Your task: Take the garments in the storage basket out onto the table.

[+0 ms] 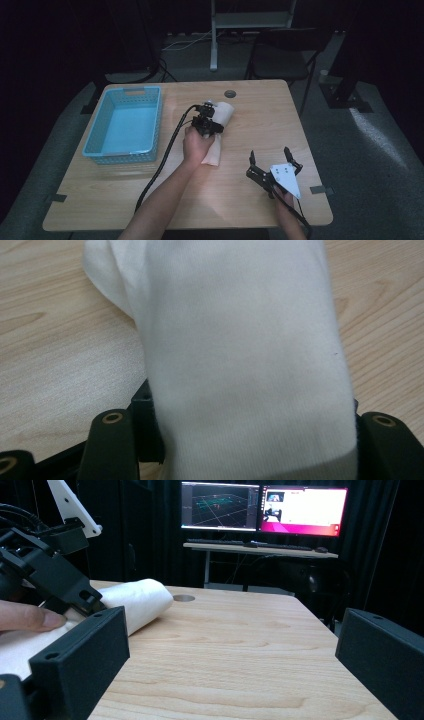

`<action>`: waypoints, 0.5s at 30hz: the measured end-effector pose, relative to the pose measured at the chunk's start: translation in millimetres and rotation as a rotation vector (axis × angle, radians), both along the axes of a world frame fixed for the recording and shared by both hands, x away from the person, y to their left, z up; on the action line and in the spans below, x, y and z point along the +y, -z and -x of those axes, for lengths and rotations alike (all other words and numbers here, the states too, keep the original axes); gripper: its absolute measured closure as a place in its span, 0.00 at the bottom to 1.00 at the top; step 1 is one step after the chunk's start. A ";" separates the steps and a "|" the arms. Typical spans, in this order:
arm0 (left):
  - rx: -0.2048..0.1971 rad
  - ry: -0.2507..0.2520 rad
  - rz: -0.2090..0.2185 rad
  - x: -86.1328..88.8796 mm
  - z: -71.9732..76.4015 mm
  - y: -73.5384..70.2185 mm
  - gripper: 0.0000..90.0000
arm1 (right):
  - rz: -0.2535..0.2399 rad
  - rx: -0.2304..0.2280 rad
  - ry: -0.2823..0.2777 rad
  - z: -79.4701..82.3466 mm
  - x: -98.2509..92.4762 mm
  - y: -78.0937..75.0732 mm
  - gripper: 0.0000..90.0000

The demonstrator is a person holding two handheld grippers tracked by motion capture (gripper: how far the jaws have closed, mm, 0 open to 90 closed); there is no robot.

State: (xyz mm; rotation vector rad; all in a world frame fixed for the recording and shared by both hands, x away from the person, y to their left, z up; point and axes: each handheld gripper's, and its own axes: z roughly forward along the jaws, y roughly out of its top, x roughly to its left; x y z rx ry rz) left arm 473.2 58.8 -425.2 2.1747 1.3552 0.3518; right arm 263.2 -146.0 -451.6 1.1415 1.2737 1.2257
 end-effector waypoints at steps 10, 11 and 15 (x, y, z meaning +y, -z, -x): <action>-0.034 -0.005 -0.032 -3.1 4.1 3.3 0.33 | -0.001 0.001 0.000 0.0 -0.3 0.0 0.00; -0.034 -0.012 -0.038 -3.4 4.1 4.2 0.30 | -0.002 0.001 0.000 0.0 -0.3 0.0 0.00; -0.041 -0.009 -0.056 -5.1 4.7 5.3 0.24 | -0.002 0.001 0.000 0.0 -0.3 0.0 0.00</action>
